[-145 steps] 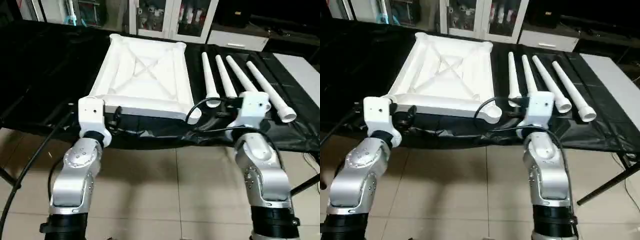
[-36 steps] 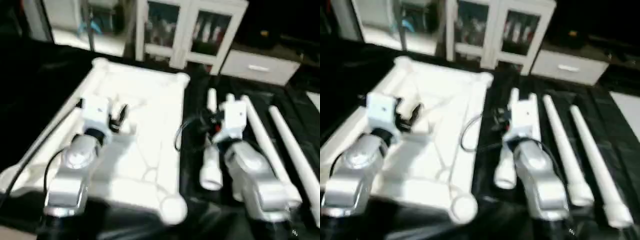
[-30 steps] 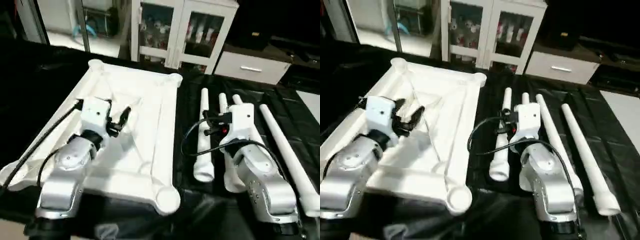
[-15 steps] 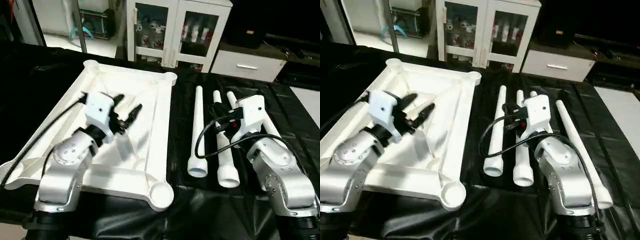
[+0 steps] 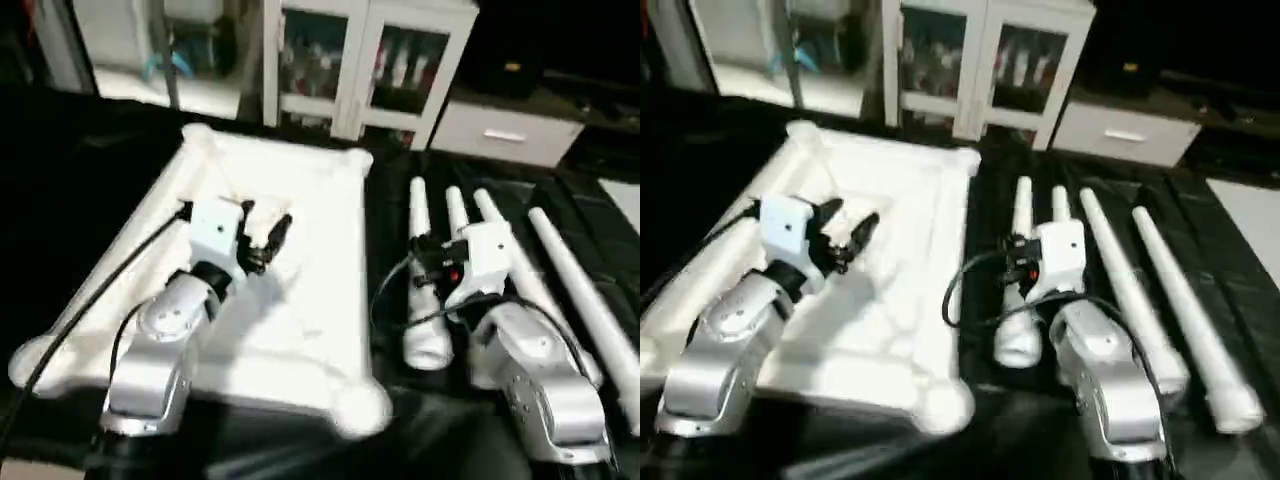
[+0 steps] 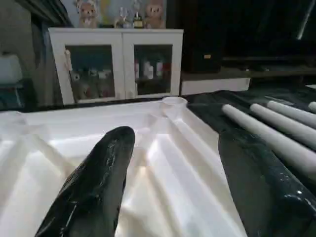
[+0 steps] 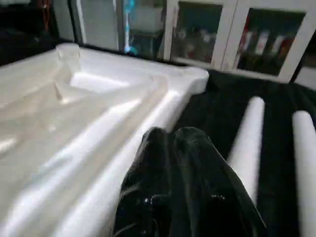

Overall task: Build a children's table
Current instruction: Move to table

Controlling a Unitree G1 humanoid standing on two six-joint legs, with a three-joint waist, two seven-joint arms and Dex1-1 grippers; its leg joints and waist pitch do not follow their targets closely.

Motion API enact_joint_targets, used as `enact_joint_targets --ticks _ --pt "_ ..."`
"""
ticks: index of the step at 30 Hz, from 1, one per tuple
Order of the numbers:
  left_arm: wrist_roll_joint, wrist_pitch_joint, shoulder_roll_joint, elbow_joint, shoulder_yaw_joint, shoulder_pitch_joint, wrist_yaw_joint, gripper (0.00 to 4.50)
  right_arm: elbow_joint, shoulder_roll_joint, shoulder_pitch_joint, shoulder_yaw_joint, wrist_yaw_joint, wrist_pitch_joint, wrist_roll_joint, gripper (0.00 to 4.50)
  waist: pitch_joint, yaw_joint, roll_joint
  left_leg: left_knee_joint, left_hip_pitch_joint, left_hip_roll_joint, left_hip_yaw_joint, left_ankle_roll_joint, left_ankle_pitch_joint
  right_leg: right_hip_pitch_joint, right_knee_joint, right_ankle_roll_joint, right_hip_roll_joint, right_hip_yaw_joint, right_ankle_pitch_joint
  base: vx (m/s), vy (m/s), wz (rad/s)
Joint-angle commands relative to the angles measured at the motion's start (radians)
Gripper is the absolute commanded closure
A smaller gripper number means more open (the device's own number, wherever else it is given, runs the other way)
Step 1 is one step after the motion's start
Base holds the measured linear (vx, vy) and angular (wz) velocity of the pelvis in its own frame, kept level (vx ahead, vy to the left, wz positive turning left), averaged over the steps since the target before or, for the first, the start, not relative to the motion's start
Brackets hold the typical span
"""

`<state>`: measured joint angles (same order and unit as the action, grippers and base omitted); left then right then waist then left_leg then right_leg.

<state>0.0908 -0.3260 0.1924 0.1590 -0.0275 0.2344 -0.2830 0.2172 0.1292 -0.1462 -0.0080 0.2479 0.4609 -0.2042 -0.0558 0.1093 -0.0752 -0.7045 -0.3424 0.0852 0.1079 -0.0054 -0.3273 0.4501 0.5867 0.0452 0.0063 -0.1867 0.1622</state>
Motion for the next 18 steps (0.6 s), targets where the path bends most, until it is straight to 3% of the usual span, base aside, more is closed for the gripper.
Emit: enact_joint_targets --ticks 1,2,3,4,5,6,7,8,9,10,11,12,13,14,15,16,17,18 --pt "-0.054 0.019 0.003 -0.001 -0.037 0.010 0.025 1.36 0.028 0.011 -0.004 -0.023 -0.020 0.013 -0.010 4.09 0.071 -0.053 0.029 0.208 0.004 0.122 -0.077 0.210 0.050 0.028 0.176 -0.102 -0.019 0.219 0.231 -0.101 0.285 -0.19" --pt "-0.062 0.021 0.004 -0.002 -0.047 0.010 0.026 1.36 0.029 0.013 -0.006 -0.026 -0.021 0.015 -0.013 4.09 0.067 -0.039 0.060 0.166 0.011 0.106 -0.058 0.077 0.332 0.045 0.152 -0.110 -0.028 0.252 0.123 -0.131 0.422 -0.18" --pt "-0.061 0.018 0.000 -0.003 -0.053 0.009 0.025 1.36 0.030 0.017 -0.008 -0.027 -0.021 0.015 -0.013 4.09 0.069 -0.047 0.058 0.148 0.011 0.109 -0.068 -0.053 0.464 0.020 0.135 -0.114 -0.034 0.254 0.058 -0.078 0.276 -0.03" --pt "-0.055 0.012 -0.009 -0.004 -0.055 0.009 0.028 1.36 0.028 0.023 -0.010 -0.029 -0.022 0.016 -0.011 4.09 0.074 -0.060 0.057 0.159 0.023 0.112 -0.080 -0.324 0.630 -0.023 0.107 -0.103 -0.043 0.256 0.005 -0.061 0.240 0.03" --pt "-0.056 0.011 -0.010 -0.003 -0.056 0.009 0.029 1.36 0.027 0.024 -0.011 -0.029 -0.022 0.016 -0.011 4.09 0.078 -0.073 0.051 0.173 0.049 0.130 -0.095 -0.435 0.629 -0.026 0.104 -0.100 -0.044 0.263 0.022 -0.031 0.103 0.02" --pt "-0.056 0.010 -0.012 -0.002 -0.057 0.009 0.032 1.36 0.026 0.026 -0.013 -0.031 -0.021 0.017 -0.011 4.09 0.074 -0.089 0.036 0.193 0.059 0.174 -0.138 -0.490 0.584 -0.042 0.106 -0.068 -0.065 0.251 0.086 -0.059 0.155 0.06" --pt "-0.057 0.002 -0.021 0.001 -0.057 0.009 0.044 1.36 0.024 0.031 -0.017 -0.037 -0.019 0.018 -0.009 4.09 0.077 -0.093 0.028 0.204 0.062 0.221 -0.169 -0.398 0.469 -0.049 0.118 -0.053 -0.091 0.235 0.140 -0.078 0.090 0.10" --pt "-0.055 0.003 -0.027 0.004 -0.057 0.010 0.048 1.36 0.022 0.032 -0.020 -0.040 -0.017 0.019 -0.009 4.09 0.081 -0.097 0.028 0.216 0.050 0.219 -0.172 -0.284 0.359 -0.060 0.120 -0.041 -0.094 0.233 0.190 -0.078 0.090 0.10" --pt "-0.054 0.005 -0.029 0.005 -0.056 0.010 0.049 1.36 0.022 0.033 -0.021 -0.041 -0.017 0.020 -0.009 4.09 0.084 -0.091 0.039 0.220 0.053 0.189 -0.160 -0.222 0.285 -0.053 0.117 -0.036 -0.081 0.239 0.206 -0.115 0.077 0.04" --pt "-0.044 -0.003 -0.039 0.008 -0.051 0.010 0.054 1.36 0.019 0.036 -0.024 -0.043 -0.014 0.019 -0.007 4.09 0.085 -0.092 0.042 0.219 0.052 0.170 -0.150 -0.216 0.265 -0.053 0.115 -0.031 -0.072 0.243 0.194 -0.131 0.029 0.01" --pt "-0.042 -0.015 -0.044 0.009 -0.050 0.011 0.058 1.36 0.017 0.040 -0.026 -0.044 -0.011 0.018 -0.004 4.09 0.087 -0.095 0.041 0.217 0.049 0.156 -0.144 -0.187 0.259 -0.058 0.101 -0.024 -0.074 0.237 0.167 -0.198 -0.011 0.05" --pt "-0.049 -0.024 -0.046 0.009 -0.055 0.012 0.062 1.36 0.014 0.044 -0.030 -0.047 -0.009 0.017 -0.004 4.09 0.079 -0.087 0.038 0.218 0.025 0.136 -0.120 -0.150 0.224 -0.077 0.065 -0.030 -0.089 0.227 0.106 -0.132 -0.050 0.06" --pt "-0.055 -0.027 -0.045 0.009 -0.060 0.011 0.062 1.36 0.012 0.047 -0.033 -0.050 -0.007 0.016 -0.004 4.09 0.074 -0.083 0.012 0.205 -0.013 0.100 -0.084 -0.135 0.081 -0.112 -0.010 -0.035 -0.128 0.200 0.049 -0.141 -0.114 0.06" --pt "-0.061 -0.020 -0.045 0.008 -0.066 0.008 0.062 1.36 0.004 0.060 -0.043 -0.057 -0.002 0.011 -0.009 4.09 0.070 -0.068 -0.006 0.171 -0.046 0.082 -0.052 -0.118 -0.067 -0.131 -0.053 -0.066 -0.235 0.169 0.102 -0.075 -0.074 0.02" --pt "-0.061 -0.020 -0.045 0.008 -0.066 0.008 0.062 1.36 0.004 0.060 -0.043 -0.057 -0.002 0.011 -0.009 4.09 0.066 -0.048 -0.005 0.144 -0.046 0.089 -0.045 -0.093 -0.065 -0.134 -0.077 -0.081 -0.279 0.158 0.169 -0.153 -0.158 -0.06" --pt "-0.059 -0.018 -0.047 0.009 -0.065 0.007 0.063 1.36 0.000 0.068 -0.049 -0.061 0.002 0.007 -0.010 4.09 0.058 -0.035 -0.013 0.129 -0.039 0.109 -0.041 -0.047 -0.029 -0.127 -0.089 -0.111 -0.286 0.154 0.267 -0.146 -0.133 -0.13" --pt "-0.060 -0.016 -0.047 0.009 -0.063 0.007 0.066 1.36 -0.006 0.074 -0.055 -0.065 0.004 0.004 -0.010 4.09 0.051 -0.033 -0.009 0.141 -0.041 0.117 -0.040 -0.037 -0.031 -0.126 -0.092 -0.131 -0.274 0.165 0.332 -0.146 -0.133 -0.13" --pt "-0.061 -0.012 -0.049 0.009 -0.057 0.009 0.072 1.36 -0.011 0.081 -0.059 -0.069 0.005 0.003 -0.010 4.09 0.046 -0.037 0.005 0.174 -0.036 0.137 -0.038 -0.051 -0.128 -0.119 -0.082 -0.159 -0.224 0.197 0.457 -0.124 -0.074 -0.11"
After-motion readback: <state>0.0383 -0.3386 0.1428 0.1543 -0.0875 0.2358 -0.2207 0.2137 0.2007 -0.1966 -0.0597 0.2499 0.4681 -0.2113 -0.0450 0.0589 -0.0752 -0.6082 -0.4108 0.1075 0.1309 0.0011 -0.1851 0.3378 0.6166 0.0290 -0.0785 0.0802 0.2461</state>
